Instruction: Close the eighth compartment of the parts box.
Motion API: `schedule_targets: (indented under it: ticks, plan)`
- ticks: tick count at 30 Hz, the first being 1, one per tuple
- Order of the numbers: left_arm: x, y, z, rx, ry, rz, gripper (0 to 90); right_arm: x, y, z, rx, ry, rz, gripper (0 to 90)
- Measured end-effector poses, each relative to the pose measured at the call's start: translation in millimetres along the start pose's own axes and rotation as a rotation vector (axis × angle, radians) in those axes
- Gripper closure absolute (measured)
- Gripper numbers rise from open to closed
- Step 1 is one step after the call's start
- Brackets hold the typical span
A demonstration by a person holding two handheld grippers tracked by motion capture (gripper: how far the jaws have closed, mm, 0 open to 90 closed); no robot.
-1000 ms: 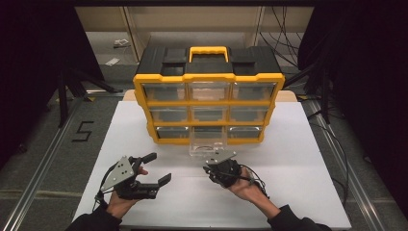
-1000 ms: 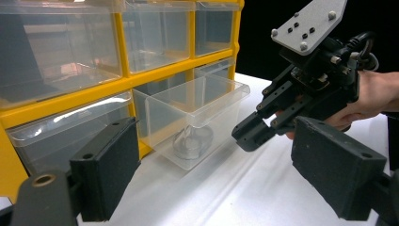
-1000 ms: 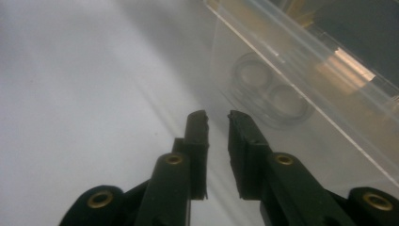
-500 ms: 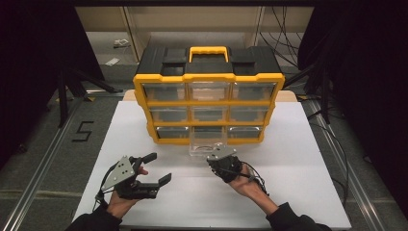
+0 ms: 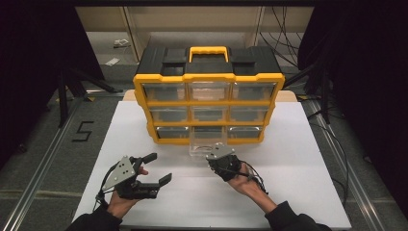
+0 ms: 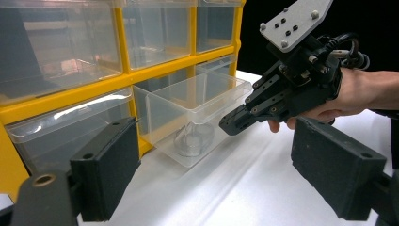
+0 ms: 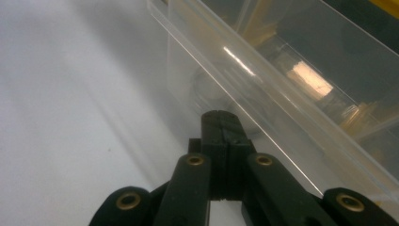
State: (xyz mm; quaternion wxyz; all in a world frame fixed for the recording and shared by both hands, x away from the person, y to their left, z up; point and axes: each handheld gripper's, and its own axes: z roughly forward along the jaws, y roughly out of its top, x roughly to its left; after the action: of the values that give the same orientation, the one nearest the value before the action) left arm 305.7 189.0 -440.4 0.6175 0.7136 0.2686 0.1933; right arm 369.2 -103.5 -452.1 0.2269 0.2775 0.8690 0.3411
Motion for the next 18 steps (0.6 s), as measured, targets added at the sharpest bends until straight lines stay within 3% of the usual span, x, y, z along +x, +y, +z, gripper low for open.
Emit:
schedule_targets:
  ticks: [18]
  plan:
    - [-0.3, -0.4, 1.1, 0.004, -0.002, 0.000, 15.6, -0.5, 2.2, 5.7, -0.019, -0.036, -0.004, 90.0]
